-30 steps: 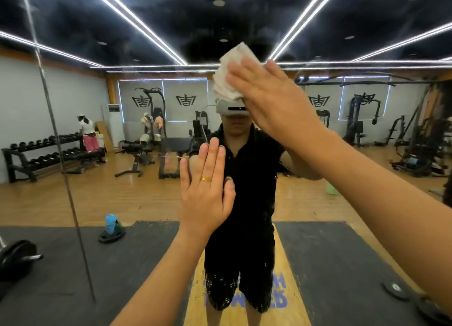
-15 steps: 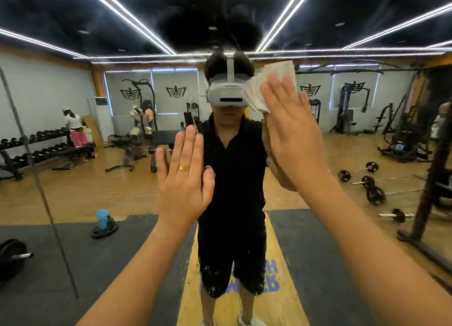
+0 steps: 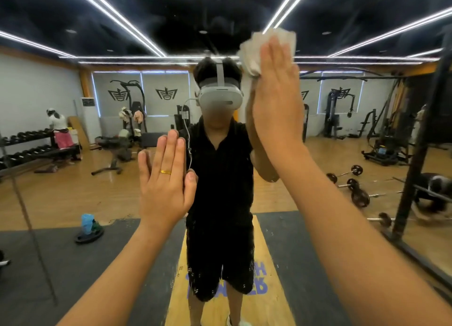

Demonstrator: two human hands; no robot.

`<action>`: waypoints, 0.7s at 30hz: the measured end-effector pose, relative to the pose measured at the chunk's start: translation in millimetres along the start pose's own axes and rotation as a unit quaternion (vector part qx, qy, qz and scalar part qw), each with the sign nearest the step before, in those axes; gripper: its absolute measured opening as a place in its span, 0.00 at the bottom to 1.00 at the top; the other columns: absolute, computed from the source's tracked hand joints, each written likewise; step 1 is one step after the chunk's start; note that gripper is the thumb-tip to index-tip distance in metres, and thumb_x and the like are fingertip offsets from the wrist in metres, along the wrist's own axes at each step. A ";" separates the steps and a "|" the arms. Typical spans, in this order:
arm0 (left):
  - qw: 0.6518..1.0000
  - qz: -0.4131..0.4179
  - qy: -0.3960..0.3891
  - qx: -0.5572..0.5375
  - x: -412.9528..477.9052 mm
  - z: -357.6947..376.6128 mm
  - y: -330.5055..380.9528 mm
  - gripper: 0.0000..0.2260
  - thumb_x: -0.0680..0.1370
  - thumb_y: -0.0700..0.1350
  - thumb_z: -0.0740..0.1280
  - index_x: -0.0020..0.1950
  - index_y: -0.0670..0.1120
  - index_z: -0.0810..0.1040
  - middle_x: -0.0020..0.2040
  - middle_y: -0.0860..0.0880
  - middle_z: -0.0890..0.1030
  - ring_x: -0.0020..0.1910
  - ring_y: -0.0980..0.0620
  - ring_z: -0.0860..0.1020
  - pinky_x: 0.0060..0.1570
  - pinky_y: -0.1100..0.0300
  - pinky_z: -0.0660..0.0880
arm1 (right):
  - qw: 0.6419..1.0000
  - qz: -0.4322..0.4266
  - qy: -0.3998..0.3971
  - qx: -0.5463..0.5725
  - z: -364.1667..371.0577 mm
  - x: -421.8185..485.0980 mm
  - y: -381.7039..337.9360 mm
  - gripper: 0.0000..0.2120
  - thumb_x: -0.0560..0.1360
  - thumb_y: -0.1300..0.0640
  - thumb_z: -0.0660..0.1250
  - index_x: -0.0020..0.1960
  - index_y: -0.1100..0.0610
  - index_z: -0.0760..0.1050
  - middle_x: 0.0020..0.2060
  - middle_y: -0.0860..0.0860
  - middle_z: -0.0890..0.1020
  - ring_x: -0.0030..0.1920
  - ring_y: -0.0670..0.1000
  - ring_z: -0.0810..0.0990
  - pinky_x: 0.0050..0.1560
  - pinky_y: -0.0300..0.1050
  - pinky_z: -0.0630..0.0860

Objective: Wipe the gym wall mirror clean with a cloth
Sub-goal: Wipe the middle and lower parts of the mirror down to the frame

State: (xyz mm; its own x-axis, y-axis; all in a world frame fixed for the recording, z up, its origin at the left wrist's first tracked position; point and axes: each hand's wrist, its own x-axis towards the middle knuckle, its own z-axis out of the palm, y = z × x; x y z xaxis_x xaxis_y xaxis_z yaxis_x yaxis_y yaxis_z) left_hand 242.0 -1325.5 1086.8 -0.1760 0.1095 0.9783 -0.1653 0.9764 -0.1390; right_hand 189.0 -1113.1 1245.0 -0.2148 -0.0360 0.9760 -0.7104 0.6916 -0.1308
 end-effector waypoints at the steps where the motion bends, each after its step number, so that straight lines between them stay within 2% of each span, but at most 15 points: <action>1: 1.000 -0.001 0.000 -0.003 0.9 -0.6 1.3 0.27 0.86 0.50 0.49 0.84 0.41 0.55 0.84 0.42 0.55 0.83 0.42 0.56 0.78 0.34 0.53 | 0.999 0.039 0.014 0.015 -0.5 -14.8 5.2 0.27 0.85 0.63 0.56 0.83 0.56 0.55 0.83 0.52 0.56 0.83 0.53 0.51 0.82 0.58 0.55; 3: 1.000 -0.001 -0.002 -0.003 2.4 -0.8 2.2 0.27 0.86 0.50 0.49 0.84 0.41 0.55 0.84 0.43 0.55 0.83 0.43 0.55 0.79 0.34 0.52 | 0.997 0.074 0.030 0.021 4.1 -43.7 7.7 0.26 0.86 0.62 0.54 0.83 0.58 0.55 0.83 0.53 0.56 0.83 0.55 0.51 0.82 0.56 0.53; 5: 1.000 -0.001 0.000 -0.001 2.2 -0.7 1.2 0.27 0.86 0.50 0.50 0.84 0.41 0.57 0.84 0.43 0.55 0.83 0.43 0.55 0.79 0.35 0.53 | 0.998 0.056 0.026 0.019 13.5 -49.4 -0.1 0.26 0.85 0.63 0.56 0.82 0.59 0.57 0.82 0.56 0.57 0.83 0.58 0.52 0.81 0.57 0.55; 6: 1.000 -0.001 0.004 0.000 1.5 -0.2 0.5 0.27 0.86 0.50 0.51 0.83 0.40 0.57 0.84 0.43 0.56 0.83 0.43 0.55 0.79 0.34 0.53 | 1.000 0.013 0.017 0.023 18.4 -40.7 -8.1 0.26 0.85 0.64 0.58 0.82 0.59 0.59 0.82 0.57 0.59 0.82 0.60 0.54 0.80 0.59 0.58; 8: 1.000 0.001 0.010 0.002 -0.8 1.0 0.0 0.27 0.85 0.49 0.52 0.83 0.40 0.58 0.84 0.43 0.56 0.83 0.43 0.56 0.78 0.34 0.55 | 0.990 -0.143 -0.006 0.009 29.5 -11.0 -29.4 0.27 0.82 0.67 0.63 0.80 0.61 0.63 0.80 0.59 0.64 0.80 0.63 0.59 0.78 0.62 0.59; 10: 1.000 0.004 0.013 0.005 0.2 2.1 -1.7 0.27 0.85 0.49 0.52 0.83 0.40 0.58 0.84 0.42 0.56 0.83 0.43 0.56 0.78 0.34 0.54 | 0.956 -0.286 -0.039 -0.050 42.1 22.3 -55.8 0.31 0.79 0.67 0.66 0.80 0.60 0.63 0.80 0.59 0.64 0.80 0.63 0.61 0.78 0.60 0.57; 13: 1.000 0.004 0.012 0.003 1.2 0.9 -5.0 0.27 0.85 0.49 0.52 0.83 0.39 0.58 0.83 0.41 0.57 0.83 0.43 0.56 0.78 0.34 0.54 | 0.919 -0.366 -0.106 -0.103 49.3 36.1 -85.8 0.31 0.82 0.64 0.60 0.83 0.58 0.54 0.83 0.57 0.56 0.83 0.59 0.53 0.81 0.55 0.49; 14: 1.000 0.006 0.009 0.004 1.3 0.6 -5.3 0.27 0.85 0.49 0.52 0.83 0.39 0.58 0.83 0.41 0.57 0.83 0.43 0.56 0.78 0.34 0.54 | 0.917 -0.369 -0.105 -0.113 46.8 35.7 -82.2 0.32 0.82 0.65 0.60 0.83 0.58 0.54 0.83 0.57 0.56 0.83 0.58 0.53 0.81 0.55 0.50; 16: 1.000 0.006 0.006 0.010 1.4 0.2 -4.7 0.28 0.85 0.50 0.52 0.83 0.40 0.57 0.84 0.41 0.57 0.83 0.43 0.56 0.78 0.33 0.54 | 0.934 -0.336 -0.054 -0.106 34.7 34.0 -55.7 0.32 0.80 0.67 0.62 0.82 0.58 0.59 0.81 0.57 0.61 0.80 0.60 0.62 0.78 0.56 0.62; 18: 1.000 0.005 0.006 0.009 0.4 0.1 -3.2 0.28 0.85 0.50 0.52 0.84 0.40 0.56 0.84 0.42 0.56 0.83 0.43 0.55 0.78 0.33 0.54 | 0.973 -0.224 -0.004 -0.055 14.5 23.8 -14.9 0.29 0.81 0.66 0.61 0.81 0.58 0.61 0.80 0.57 0.64 0.77 0.60 0.66 0.74 0.52 0.70; 20: 1.000 0.005 0.002 0.009 -0.1 0.3 -2.3 0.28 0.85 0.50 0.51 0.84 0.41 0.56 0.84 0.42 0.56 0.83 0.43 0.55 0.78 0.34 0.54 | 0.994 -0.107 0.014 -0.017 3.0 -1.7 31.5 0.27 0.85 0.61 0.55 0.83 0.54 0.56 0.82 0.53 0.59 0.81 0.56 0.58 0.78 0.47 0.63; 21: 1.000 0.004 0.002 0.011 -0.1 0.1 -2.3 0.27 0.86 0.50 0.50 0.84 0.41 0.56 0.84 0.42 0.56 0.83 0.43 0.56 0.78 0.34 0.53 | 0.998 -0.059 0.015 -0.005 0.1 -18.0 48.6 0.27 0.86 0.60 0.54 0.83 0.50 0.52 0.83 0.51 0.56 0.83 0.53 0.53 0.81 0.51 0.60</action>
State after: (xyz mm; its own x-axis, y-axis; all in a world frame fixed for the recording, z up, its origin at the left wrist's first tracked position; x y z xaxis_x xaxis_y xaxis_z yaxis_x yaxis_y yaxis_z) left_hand 242.2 -1327.8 1087.0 -0.1733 0.1185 0.9777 -0.1844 0.9713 -0.1504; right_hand 158.3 -1079.0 1221.0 -0.1098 -0.0971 0.9892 -0.7222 0.6915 -0.0123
